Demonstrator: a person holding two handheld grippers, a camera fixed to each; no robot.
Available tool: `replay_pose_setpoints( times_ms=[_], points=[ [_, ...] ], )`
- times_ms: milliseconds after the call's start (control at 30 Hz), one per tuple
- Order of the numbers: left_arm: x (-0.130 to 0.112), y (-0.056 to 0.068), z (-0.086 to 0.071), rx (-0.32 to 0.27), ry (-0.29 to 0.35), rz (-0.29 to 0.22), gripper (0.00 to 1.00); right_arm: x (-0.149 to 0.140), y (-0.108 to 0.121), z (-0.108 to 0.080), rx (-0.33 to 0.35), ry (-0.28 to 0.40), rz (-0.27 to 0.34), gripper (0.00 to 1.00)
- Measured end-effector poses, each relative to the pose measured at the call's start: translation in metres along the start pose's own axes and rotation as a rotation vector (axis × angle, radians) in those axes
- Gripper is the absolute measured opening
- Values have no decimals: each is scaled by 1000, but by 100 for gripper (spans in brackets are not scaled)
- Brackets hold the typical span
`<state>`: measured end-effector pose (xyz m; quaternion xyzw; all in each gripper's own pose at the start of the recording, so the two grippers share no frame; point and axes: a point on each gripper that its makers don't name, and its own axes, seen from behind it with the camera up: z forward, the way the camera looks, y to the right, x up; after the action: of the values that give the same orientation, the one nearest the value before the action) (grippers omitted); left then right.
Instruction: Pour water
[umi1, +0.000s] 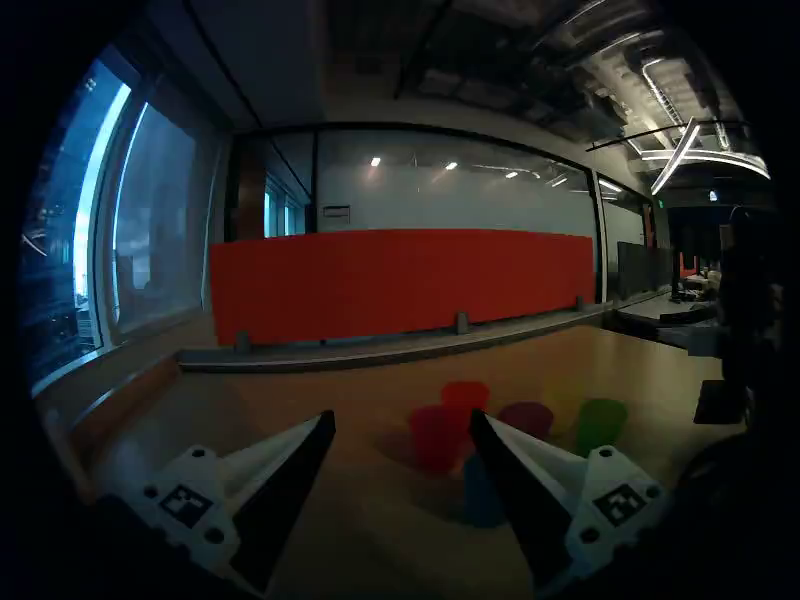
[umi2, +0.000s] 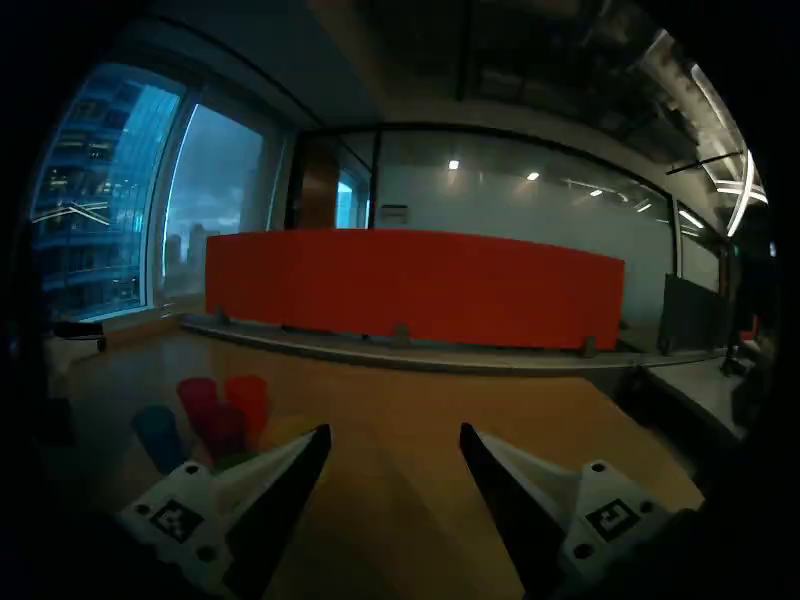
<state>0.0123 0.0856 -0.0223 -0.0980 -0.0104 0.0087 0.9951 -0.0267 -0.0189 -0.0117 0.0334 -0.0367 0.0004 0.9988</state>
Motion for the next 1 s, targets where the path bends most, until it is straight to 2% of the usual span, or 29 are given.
replay_pose_setpoints(
  times_ms=[300, 600, 1000],
  points=[
    [12, -4, -3, 54, 59, -12, 100, 13, 16, -3, -91, 77, 74, 100],
    [15, -10, -3, 93, 86, -32, 100, 14, 22, -6, -131, 104, 63, 100],
    [4, -20, -1, 155, 109, 5, 100, 19, 24, -6, -149, 115, 68, 100]
  ],
)
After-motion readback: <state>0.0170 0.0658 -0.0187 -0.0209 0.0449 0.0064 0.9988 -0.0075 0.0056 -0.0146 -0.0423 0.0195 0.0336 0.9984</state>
